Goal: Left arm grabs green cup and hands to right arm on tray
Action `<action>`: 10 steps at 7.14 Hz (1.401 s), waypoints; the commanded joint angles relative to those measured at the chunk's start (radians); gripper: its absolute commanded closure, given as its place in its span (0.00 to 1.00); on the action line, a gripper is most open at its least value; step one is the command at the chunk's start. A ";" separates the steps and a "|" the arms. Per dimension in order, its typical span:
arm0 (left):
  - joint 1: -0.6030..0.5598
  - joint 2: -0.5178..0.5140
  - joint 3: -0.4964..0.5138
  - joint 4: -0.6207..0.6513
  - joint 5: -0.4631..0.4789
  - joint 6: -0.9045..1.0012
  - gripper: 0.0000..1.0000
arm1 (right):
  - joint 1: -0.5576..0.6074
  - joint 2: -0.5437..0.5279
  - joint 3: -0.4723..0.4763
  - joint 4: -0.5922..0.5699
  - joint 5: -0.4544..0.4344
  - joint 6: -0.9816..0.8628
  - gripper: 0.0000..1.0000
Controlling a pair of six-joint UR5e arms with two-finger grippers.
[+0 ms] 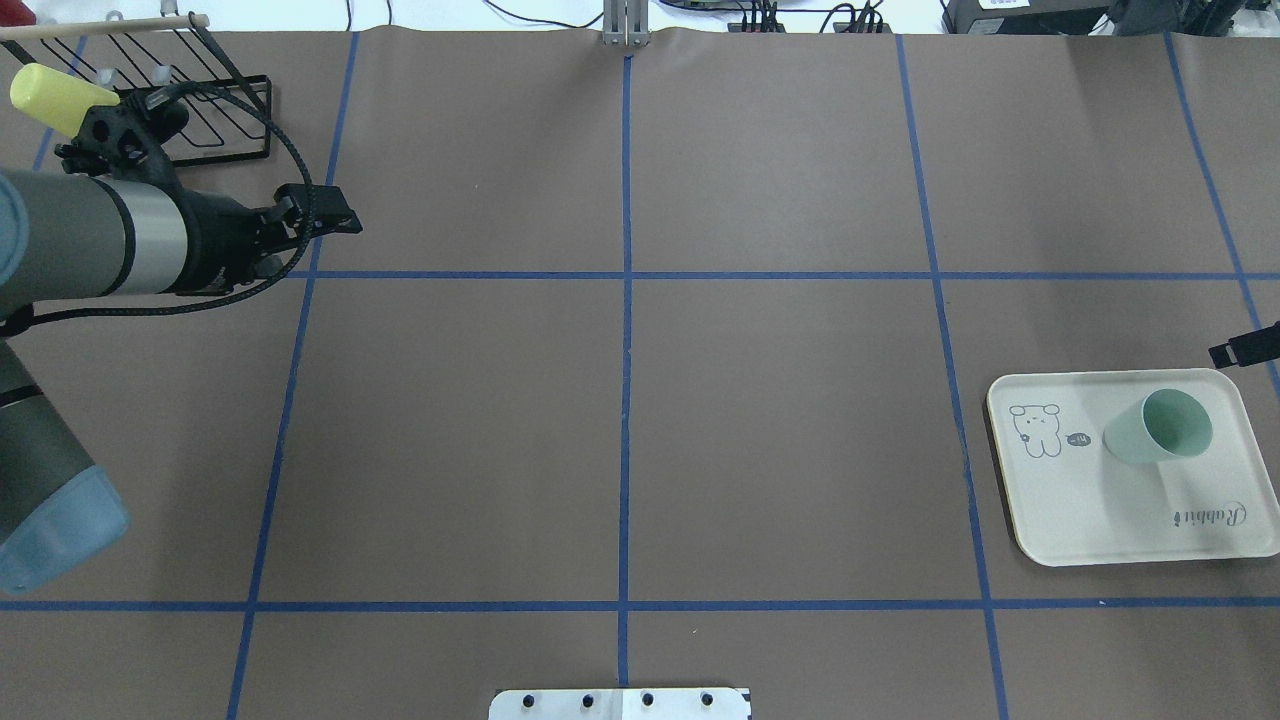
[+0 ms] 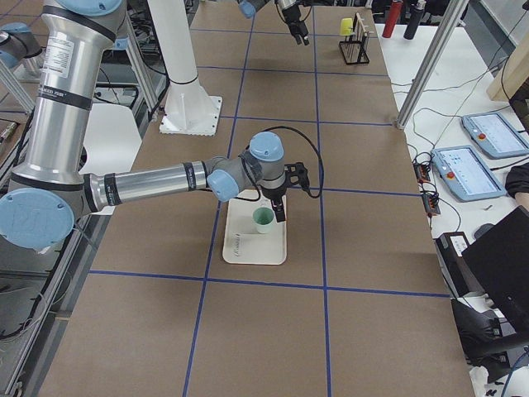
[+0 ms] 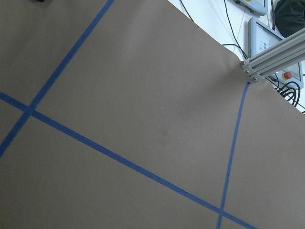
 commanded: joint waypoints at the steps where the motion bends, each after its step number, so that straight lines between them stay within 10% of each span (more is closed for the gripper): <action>1: -0.066 0.104 -0.001 0.001 -0.004 0.254 0.00 | 0.059 0.002 -0.022 0.008 0.004 0.001 0.01; 4: -0.152 0.236 0.003 -0.015 -0.002 0.635 0.00 | 0.100 0.031 -0.079 0.014 -0.007 0.002 0.01; 10: -0.173 0.274 0.275 -0.272 0.179 0.524 0.00 | 0.143 0.040 -0.117 0.012 -0.009 -0.001 0.01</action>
